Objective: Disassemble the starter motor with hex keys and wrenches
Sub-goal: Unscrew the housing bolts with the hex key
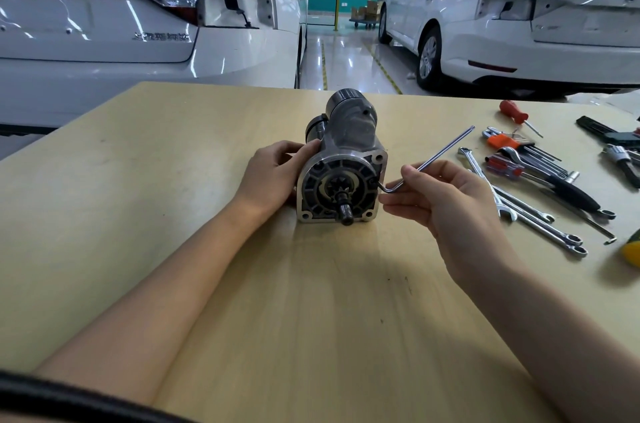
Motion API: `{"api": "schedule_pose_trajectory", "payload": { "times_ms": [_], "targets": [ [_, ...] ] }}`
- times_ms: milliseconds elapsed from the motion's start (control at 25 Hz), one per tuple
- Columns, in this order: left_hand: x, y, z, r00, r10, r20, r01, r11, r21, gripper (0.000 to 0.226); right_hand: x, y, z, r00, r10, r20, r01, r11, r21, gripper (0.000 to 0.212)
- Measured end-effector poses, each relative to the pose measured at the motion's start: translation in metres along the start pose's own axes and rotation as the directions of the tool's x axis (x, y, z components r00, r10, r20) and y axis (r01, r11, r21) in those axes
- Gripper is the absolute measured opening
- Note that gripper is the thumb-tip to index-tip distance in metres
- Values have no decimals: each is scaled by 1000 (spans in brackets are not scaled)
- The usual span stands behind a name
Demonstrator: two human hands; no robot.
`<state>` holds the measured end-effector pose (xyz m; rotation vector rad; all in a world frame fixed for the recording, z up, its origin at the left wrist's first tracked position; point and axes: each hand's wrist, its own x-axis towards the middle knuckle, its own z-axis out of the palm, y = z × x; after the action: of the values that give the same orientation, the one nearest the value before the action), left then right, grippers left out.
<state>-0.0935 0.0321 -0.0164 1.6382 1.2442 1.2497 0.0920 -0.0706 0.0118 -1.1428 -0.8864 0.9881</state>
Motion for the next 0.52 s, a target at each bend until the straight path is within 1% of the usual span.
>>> {"api": "schedule_pose_trajectory", "payload": {
  "times_ms": [80,160,360,520],
  "targets": [
    [-1,0,-1,997,70,-26,-69,997,37,31,0,0,0,1000,-2,7,2,1000,-5,7],
    [-1,-1,-1,994,98,-38,-96,994,53,31,-2,1,0,1000,-12,21,12,1000,-9,7],
    [0,-4,1,999,51,1,-51,998,22,36,-4,0,2,988,-154,34,157,981,-116,9],
    [0,-4,1,999,54,2,-54,998,11,35,-2,3,5,963,-265,37,267,945,-186,14]
  ]
}}
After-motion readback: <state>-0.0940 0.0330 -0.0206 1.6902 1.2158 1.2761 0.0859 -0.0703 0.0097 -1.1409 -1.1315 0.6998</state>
